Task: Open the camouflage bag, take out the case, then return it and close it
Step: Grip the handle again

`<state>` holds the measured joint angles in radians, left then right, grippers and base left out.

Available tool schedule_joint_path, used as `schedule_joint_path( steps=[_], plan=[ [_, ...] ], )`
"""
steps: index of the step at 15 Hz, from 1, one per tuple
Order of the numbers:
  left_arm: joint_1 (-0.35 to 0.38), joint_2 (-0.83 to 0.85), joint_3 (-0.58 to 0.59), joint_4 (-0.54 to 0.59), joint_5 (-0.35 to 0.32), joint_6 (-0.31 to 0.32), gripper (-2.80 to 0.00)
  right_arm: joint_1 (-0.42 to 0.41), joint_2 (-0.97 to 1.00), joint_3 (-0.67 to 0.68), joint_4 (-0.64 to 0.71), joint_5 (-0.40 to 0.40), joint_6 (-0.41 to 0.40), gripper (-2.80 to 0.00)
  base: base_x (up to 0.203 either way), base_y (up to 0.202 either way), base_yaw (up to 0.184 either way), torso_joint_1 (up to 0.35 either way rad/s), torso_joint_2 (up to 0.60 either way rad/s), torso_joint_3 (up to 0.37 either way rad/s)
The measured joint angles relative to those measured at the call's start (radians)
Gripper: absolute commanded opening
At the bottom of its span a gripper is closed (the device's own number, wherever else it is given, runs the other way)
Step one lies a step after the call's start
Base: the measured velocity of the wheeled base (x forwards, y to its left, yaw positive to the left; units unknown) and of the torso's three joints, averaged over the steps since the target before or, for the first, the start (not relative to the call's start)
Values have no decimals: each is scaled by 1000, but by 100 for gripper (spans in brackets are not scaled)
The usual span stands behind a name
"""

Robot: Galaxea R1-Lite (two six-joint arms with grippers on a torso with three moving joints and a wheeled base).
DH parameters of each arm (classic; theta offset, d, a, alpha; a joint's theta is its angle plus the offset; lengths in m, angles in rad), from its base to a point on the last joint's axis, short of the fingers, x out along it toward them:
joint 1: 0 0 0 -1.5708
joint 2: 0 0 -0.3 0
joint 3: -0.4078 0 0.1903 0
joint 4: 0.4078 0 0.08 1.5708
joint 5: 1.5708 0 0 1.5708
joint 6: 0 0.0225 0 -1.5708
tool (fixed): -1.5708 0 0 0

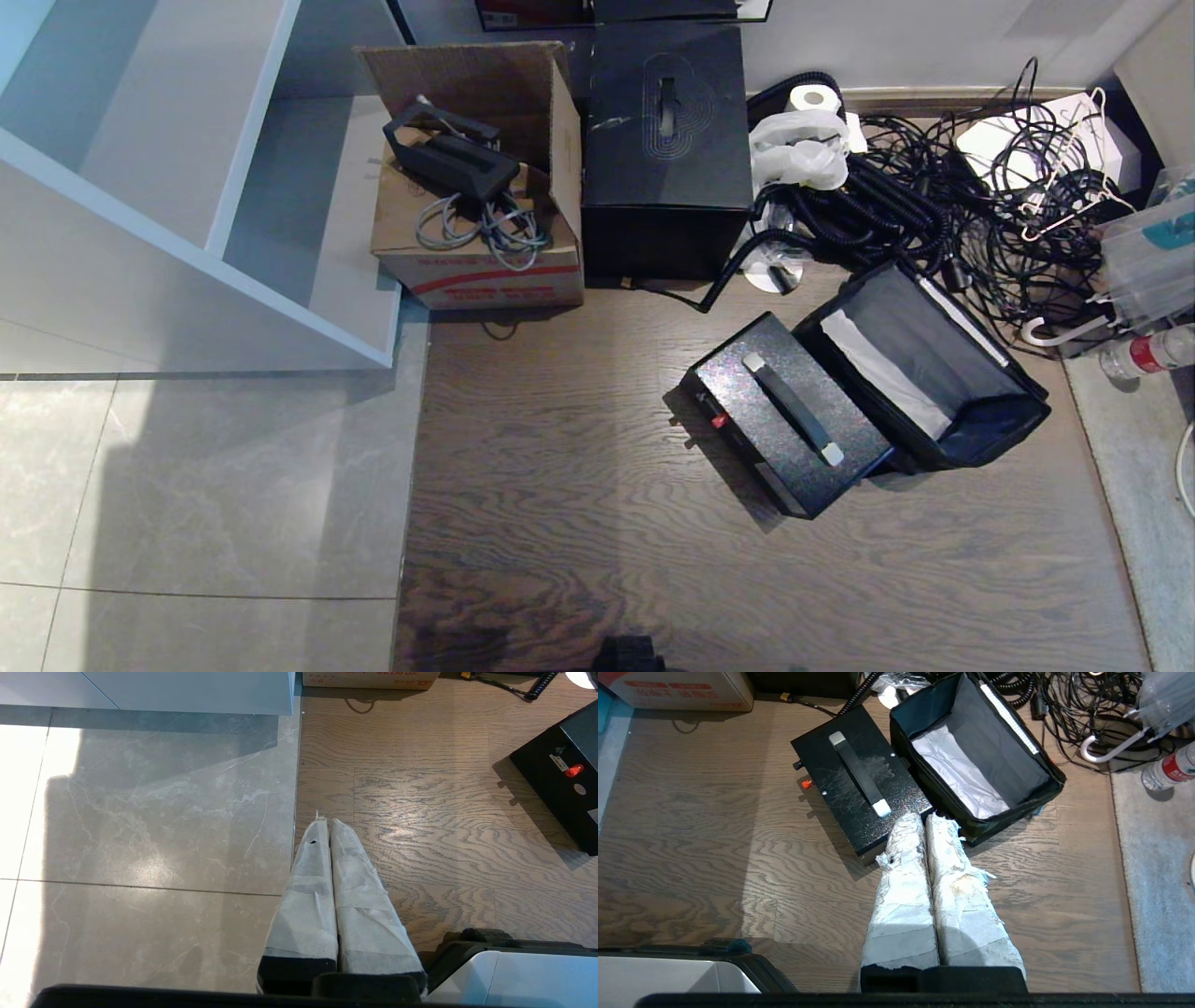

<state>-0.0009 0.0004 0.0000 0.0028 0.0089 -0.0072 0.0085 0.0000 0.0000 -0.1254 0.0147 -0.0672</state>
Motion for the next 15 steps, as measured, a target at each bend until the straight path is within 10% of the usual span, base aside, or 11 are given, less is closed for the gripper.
schedule_joint_path(
  steps=[7,15],
  plan=[
    [-1,0,0,0,0,0,-280,0,10,-48,50,-5,41,-280,0,0,0,0,0,0],
    [-1,0,0,0,0,0,-280,18,478,-527,550,129,176,-280,0,0,0,0,0,0]
  ],
)
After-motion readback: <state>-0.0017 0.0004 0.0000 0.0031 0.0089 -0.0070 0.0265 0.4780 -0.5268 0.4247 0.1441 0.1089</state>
